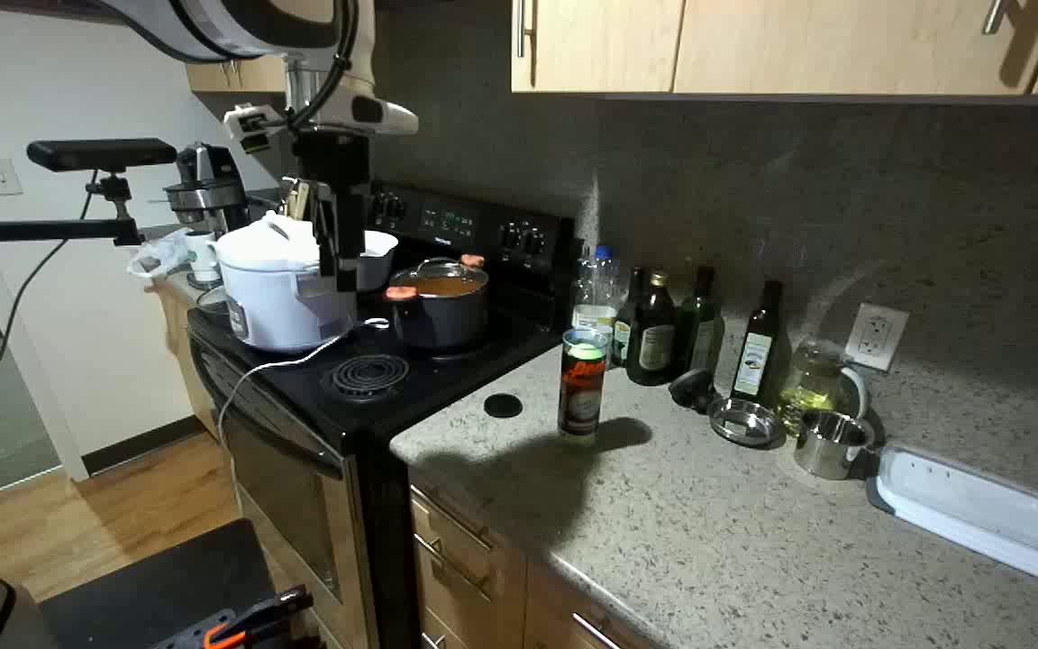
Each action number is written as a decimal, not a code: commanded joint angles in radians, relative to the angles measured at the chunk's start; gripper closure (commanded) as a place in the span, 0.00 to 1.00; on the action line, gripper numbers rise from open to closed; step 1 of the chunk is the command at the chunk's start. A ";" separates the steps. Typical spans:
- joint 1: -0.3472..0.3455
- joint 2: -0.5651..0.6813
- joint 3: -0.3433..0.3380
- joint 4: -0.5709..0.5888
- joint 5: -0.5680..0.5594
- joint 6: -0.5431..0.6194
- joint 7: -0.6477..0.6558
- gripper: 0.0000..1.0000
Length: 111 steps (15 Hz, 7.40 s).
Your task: Put two tennis balls on the counter
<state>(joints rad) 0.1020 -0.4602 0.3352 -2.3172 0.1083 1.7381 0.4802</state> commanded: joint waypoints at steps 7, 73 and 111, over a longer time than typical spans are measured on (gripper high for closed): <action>-0.002 0.080 -0.028 0.044 -0.019 0.002 0.022 0.00; 0.013 0.950 -0.307 0.710 0.039 0.418 0.011 0.99; -0.226 1.062 -0.344 0.656 0.636 0.224 0.021 0.99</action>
<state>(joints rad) -0.1185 0.5784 0.0018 -1.6660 0.7039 2.0113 0.4971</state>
